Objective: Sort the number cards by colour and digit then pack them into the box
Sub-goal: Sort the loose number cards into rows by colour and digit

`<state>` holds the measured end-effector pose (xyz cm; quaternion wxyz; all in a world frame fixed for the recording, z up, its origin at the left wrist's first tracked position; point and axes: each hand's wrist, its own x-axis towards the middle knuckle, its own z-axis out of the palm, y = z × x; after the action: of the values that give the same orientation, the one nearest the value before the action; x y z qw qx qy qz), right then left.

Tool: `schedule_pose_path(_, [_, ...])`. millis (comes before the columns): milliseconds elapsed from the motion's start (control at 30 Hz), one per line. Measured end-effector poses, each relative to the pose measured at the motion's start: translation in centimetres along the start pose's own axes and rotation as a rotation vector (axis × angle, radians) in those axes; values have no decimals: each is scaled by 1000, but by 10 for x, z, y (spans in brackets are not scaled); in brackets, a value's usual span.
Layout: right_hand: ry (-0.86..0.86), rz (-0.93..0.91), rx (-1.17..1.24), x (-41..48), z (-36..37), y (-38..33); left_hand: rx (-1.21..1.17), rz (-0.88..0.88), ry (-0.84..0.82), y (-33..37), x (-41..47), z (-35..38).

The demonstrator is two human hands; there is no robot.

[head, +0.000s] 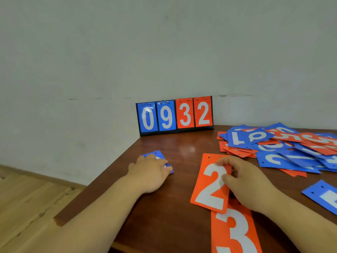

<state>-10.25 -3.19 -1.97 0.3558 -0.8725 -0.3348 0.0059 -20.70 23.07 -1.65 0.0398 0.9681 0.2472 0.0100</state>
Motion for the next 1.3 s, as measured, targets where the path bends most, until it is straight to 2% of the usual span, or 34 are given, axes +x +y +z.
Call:
schedule_pose_path(100, [-1, -14, -43, -2, 3, 0, 25, -17, -68, -15, -8, 4])
schedule_pose_path(200, [-15, -18, -63, -5, 5, -2, -51, -106, -42, -34, -9, 5])
schedule_pose_path(267, [-19, -17, -43, -6, 4, -3, -90, -102, 36, -32, -14, 4])
schedule_pose_path(367, [-58, -32, -38, -10, 2, -6, -296, 89, 200, 1, -42, 1])
schedule_pose_path(433, [-94, -48, -42, -11, 2, -8, -447, 255, 155, 32, -66, 2])
schedule_pose_path(533, [-109, -39, -95, -17, -6, -12, -305, 413, -23, 65, -93, 14])
schedule_pose_path(600, [-117, -68, -182, -32, -12, -10, -151, 403, -81, 66, -101, 17])
schedule_pose_path(767, [-314, -174, -376, -81, -17, 4, -92, 300, 22, 53, -126, 18])
schedule_pose_path(833, [-269, -130, -418, -84, -21, 9, -127, 285, 50, 54, -137, 17])
schedule_pose_path(967, [-176, -6, -440, -93, -28, 11, -158, 322, -23, 70, -159, 16])
schedule_pose_path(1133, [-141, 64, -499, -111, -39, 9, -118, 369, -127, 81, -169, 15])
schedule_pose_path(1300, [-132, 99, -474, -125, -40, 8, -91, 363, -139, 86, -171, 16])
